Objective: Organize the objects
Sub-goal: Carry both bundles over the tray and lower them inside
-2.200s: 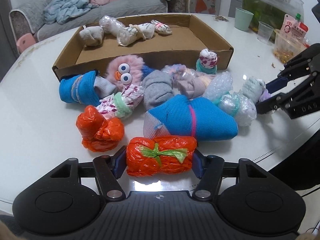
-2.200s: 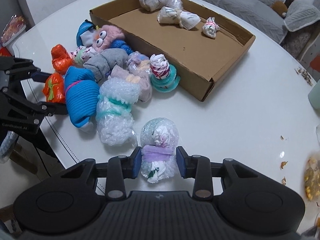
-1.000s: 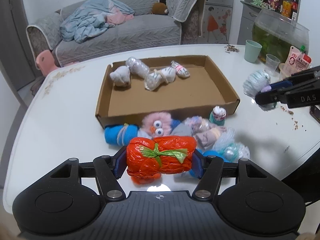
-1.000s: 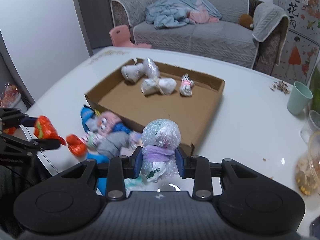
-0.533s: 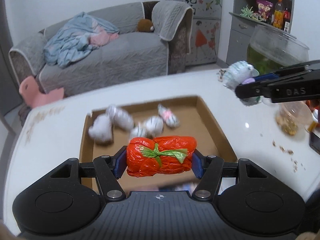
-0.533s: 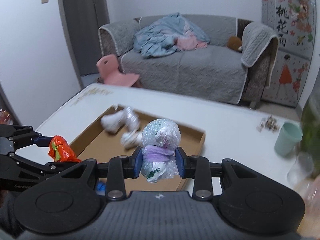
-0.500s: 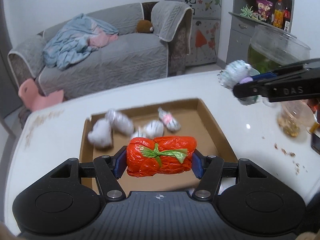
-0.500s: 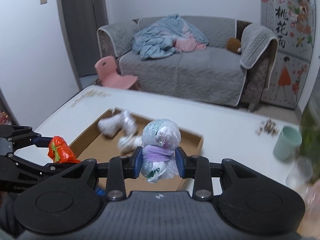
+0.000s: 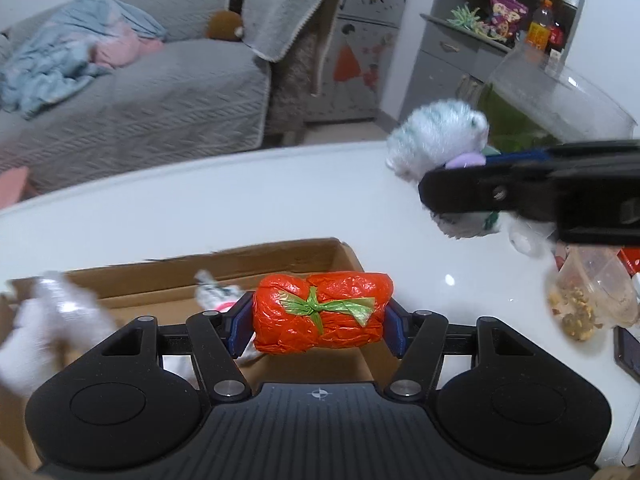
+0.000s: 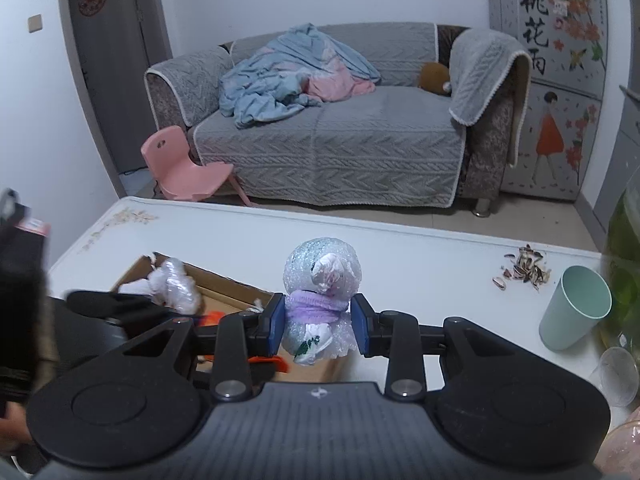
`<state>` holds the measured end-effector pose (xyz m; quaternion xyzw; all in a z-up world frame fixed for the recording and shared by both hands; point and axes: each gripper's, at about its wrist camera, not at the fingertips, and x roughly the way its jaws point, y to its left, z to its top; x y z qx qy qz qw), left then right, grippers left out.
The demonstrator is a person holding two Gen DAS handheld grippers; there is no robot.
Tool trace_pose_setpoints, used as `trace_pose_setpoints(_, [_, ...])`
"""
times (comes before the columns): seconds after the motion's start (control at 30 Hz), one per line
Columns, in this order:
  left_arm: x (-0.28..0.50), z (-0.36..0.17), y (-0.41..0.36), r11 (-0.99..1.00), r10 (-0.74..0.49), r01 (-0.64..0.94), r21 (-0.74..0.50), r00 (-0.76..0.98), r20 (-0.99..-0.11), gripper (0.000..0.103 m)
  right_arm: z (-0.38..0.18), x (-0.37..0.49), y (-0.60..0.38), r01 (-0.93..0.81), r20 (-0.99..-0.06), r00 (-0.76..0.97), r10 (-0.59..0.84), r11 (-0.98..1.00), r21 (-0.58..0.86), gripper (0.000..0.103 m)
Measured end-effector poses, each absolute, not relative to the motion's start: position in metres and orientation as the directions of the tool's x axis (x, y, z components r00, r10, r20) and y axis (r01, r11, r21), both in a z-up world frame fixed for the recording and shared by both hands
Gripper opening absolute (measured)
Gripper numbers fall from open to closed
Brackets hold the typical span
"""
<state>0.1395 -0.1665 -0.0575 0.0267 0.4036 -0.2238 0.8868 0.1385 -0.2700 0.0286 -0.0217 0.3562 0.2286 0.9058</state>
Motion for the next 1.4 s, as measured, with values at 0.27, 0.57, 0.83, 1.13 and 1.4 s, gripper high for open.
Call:
trace_pose_setpoints(0.27, [0.164, -0.099, -0.165, 0.873, -0.317, 0.487, 0.006, 0.577, -0.753, 0.068, 0.008, 0.159, -0.244, -0.496, -0.705, 0.564, 0.429, 0.859, 0.125, 0.031])
trace_pose_setpoints(0.57, [0.158, -0.112, -0.161, 0.785, -0.228, 0.572, 0.238, 0.624, -0.747, 0.070, -0.019, 0.171, -0.229, -0.499, -0.756, 0.490, 0.434, 0.851, 0.166, 0.032])
trace_pose_setpoints(0.83, [0.151, -0.116, -0.166, 0.722, -0.225, 0.619, 0.308, 0.631, -0.742, 0.074, -0.034, 0.176, -0.224, -0.459, -0.791, 0.467, 0.396, 0.873, 0.167, 0.033])
trace_pose_setpoints(1.13, [0.156, -0.112, -0.164, 0.737, -0.214, 0.597, 0.318, 0.651, -0.728, 0.081, -0.036, 0.174, -0.223, -0.441, -0.797, 0.466, 0.384, 0.882, 0.167, 0.038])
trace_pose_setpoints(1.4, [0.153, -0.098, -0.163, 0.759, -0.236, 0.586, 0.282, 0.652, -0.720, 0.087, -0.021, 0.172, -0.225, -0.445, -0.773, 0.486, 0.408, 0.877, 0.183, 0.053])
